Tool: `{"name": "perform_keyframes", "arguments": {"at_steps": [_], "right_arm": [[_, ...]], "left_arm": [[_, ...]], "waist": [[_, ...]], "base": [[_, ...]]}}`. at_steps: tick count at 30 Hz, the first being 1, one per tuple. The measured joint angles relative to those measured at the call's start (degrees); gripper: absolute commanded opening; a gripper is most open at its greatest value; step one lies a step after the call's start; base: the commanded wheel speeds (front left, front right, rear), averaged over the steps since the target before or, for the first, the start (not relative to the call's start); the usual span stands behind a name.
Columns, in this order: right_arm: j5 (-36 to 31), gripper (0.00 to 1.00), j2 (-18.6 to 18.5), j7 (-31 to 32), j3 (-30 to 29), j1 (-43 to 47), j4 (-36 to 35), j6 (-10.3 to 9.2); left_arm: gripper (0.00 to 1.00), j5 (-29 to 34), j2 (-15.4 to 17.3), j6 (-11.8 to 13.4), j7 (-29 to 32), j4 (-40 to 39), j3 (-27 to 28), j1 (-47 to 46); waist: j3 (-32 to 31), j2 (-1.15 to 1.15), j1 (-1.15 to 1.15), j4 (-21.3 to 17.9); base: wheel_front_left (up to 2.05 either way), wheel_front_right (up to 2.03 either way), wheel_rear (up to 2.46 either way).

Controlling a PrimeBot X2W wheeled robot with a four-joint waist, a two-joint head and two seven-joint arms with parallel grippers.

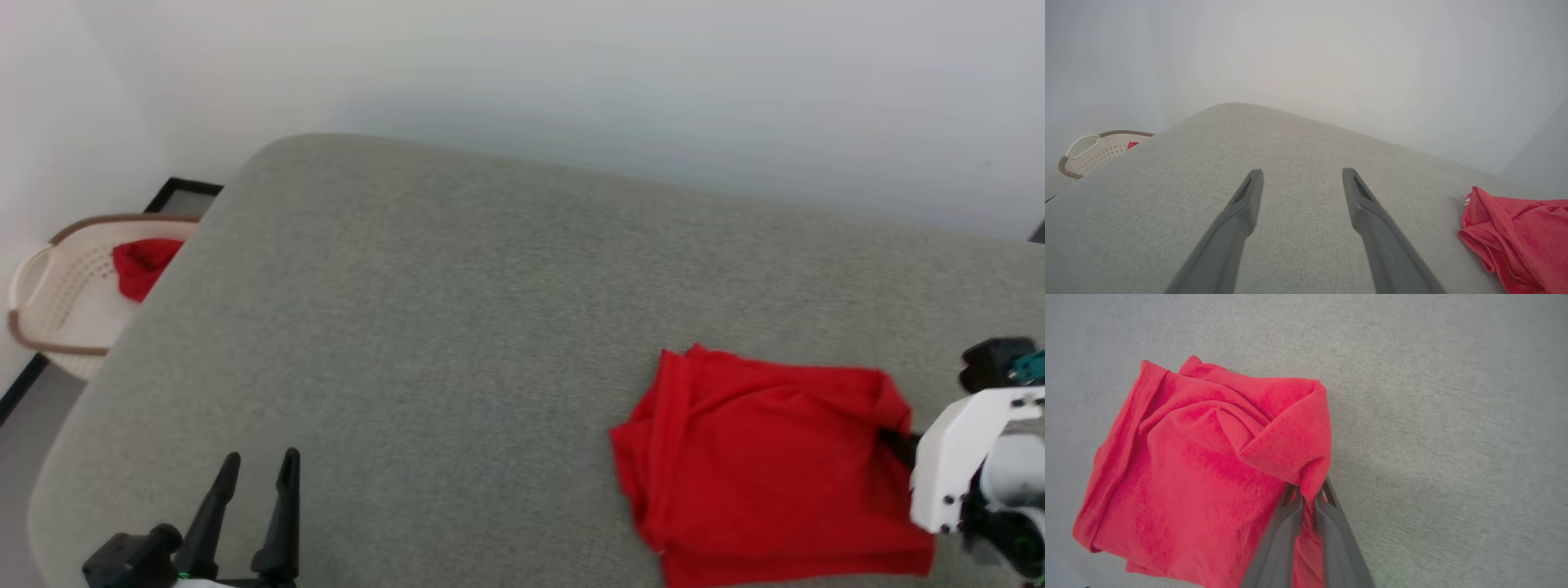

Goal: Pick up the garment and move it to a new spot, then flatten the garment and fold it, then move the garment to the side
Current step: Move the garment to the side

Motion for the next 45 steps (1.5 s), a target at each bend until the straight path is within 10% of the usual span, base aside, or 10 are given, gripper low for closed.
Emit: {"name": "perform_keyframes", "arguments": {"at_steps": [21,45], "right_arm": [[1.11,0.0,-20.97,-6.42,6.88,-14.75,3.47,0.01],[-2.97,0.0,-30.76,-24.23,15.56,-31.9,24.01,0.02]], "left_arm": [[1.0,2.25,-1.0,-0.15,-0.35,-0.85,-2.57,-8.42],[1.0,3.34,0.31,-0.27,-0.35,-1.3,-7.16,-19.34]], "waist": [[4.84,0.0,0.0,-11.07],[19.5,0.0,0.0,-16.69]], "base": [[0.0,0.0,0.0],[0.0,0.0,0.0]]}}
